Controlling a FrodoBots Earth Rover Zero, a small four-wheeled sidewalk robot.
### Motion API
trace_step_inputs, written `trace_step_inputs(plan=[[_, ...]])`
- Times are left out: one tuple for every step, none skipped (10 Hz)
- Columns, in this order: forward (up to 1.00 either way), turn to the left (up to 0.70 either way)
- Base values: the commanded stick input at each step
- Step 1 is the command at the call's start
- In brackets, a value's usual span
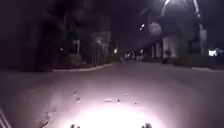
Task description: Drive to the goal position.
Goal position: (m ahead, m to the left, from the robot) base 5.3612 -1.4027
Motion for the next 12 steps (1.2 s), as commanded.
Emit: trace_step_inputs(plan=[[0.70,0.00],[0.70,0.00],[0.70,0.00],[0.70,0.00],[0.70,0.00],[0.70,0.00],[0.70,0.00],[0.70,0.00],[0.70,0.00],[0.70,0.00],[0.70,0.00],[0.70,0.00]])
